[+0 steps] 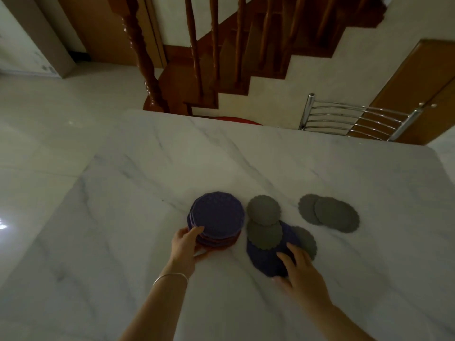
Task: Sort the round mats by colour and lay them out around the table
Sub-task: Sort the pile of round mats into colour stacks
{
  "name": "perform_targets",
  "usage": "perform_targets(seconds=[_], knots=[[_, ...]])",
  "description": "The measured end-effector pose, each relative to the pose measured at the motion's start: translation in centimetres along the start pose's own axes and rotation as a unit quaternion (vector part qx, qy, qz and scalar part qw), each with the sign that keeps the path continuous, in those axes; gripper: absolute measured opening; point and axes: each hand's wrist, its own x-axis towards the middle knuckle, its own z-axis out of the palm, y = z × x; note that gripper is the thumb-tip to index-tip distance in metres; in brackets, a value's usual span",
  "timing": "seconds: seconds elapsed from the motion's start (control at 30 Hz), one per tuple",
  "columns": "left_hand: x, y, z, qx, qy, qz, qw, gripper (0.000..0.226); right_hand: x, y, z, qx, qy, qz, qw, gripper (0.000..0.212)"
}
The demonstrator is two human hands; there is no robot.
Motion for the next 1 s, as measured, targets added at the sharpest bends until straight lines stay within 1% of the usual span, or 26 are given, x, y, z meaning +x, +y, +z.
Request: perform_targets(seconds=[0.07,0.13,0.17,0.2,0.23,0.3,0.37,0.47,0.57,0.63,0.73,0.8,0.87,0.93,1.0], knots=[[-0.1,0.0,0.0,0.002,-0.002,-0.002,1.0,0.024,0.4,0.1,-0.5,-0.075,0.031,-0.055,0.995,0.059],[-0.2,0.1,0.1,0.002,-0.005,-0.004,1.0,0.024,0.4,0.7,-0.6,-0.134,0.073,-0.127,0.98,0.036],[-0.2,0.2,0.1,0.001,-0.006,-0.004,1.0,0.024,0.4,1.2,-0.8,-0.146,0.093,-0.159,0.972,0.038],[-0.2,0.2,0.2,-0.001,-0.007,-0.004,1.0,0.024,0.5,1.7,-0.5,-0.151,0.128,-0.196,0.96,0.051],[-0.2,0.2,0.2,-0.002,-0.008,-0.005,1.0,0.025,0.7,2.1,-0.6,-0.152,0.156,-0.225,0.95,0.058],[-0.2,0.3,0.1,-0.004,-0.01,-0.007,1.0,0.027,1.4,2.1,-2.2,-0.139,0.2,-0.269,0.932,0.057],[-0.3,0.2,0.0,-0.007,-0.019,-0.01,1.0,0.024,2.6,1.6,-4.5,-0.102,0.248,-0.265,0.926,0.051],[-0.5,0.4,-0.2,-0.016,-0.024,-0.013,0.999,0.017,4.3,-0.1,-9.0,-0.021,0.289,-0.172,0.942,0.034],[-0.6,0.7,-0.4,-0.043,-0.026,-0.03,0.998,0.021,6.2,-2.1,-12.2,0.067,0.279,-0.09,0.954,0.024],[-0.7,0.9,-0.5,-0.059,-0.034,-0.048,0.997,0.024,7.4,-3.9,-12.9,0.112,0.278,-0.076,0.951,0.013],[-0.8,1.2,-0.6,-0.081,-0.044,-0.063,0.994,0.034,9.1,-7.0,-12.6,0.123,0.293,-0.087,0.944,0.016],[-0.8,1.5,-0.8,-0.089,-0.047,-0.068,0.993,0.041,10.1,-9.0,-11.8,0.092,0.312,-0.107,0.94,0.017],[-0.8,1.8,-1.0,-0.09,-0.051,-0.072,0.992,0.046,10.7,-10.6,-10.5,0.055,0.318,-0.15,0.935,0.018],[-0.7,2.0,-1.3,-0.093,-0.057,-0.076,0.991,0.048,10.8,-11.6,-8.6,0.041,0.295,-0.207,0.932,0.027],[-0.6,2.1,-1.5,-0.101,-0.065,-0.073,0.99,0.048,10.6,-11.8,-6.6,0.024,0.257,-0.254,0.932,0.033]])
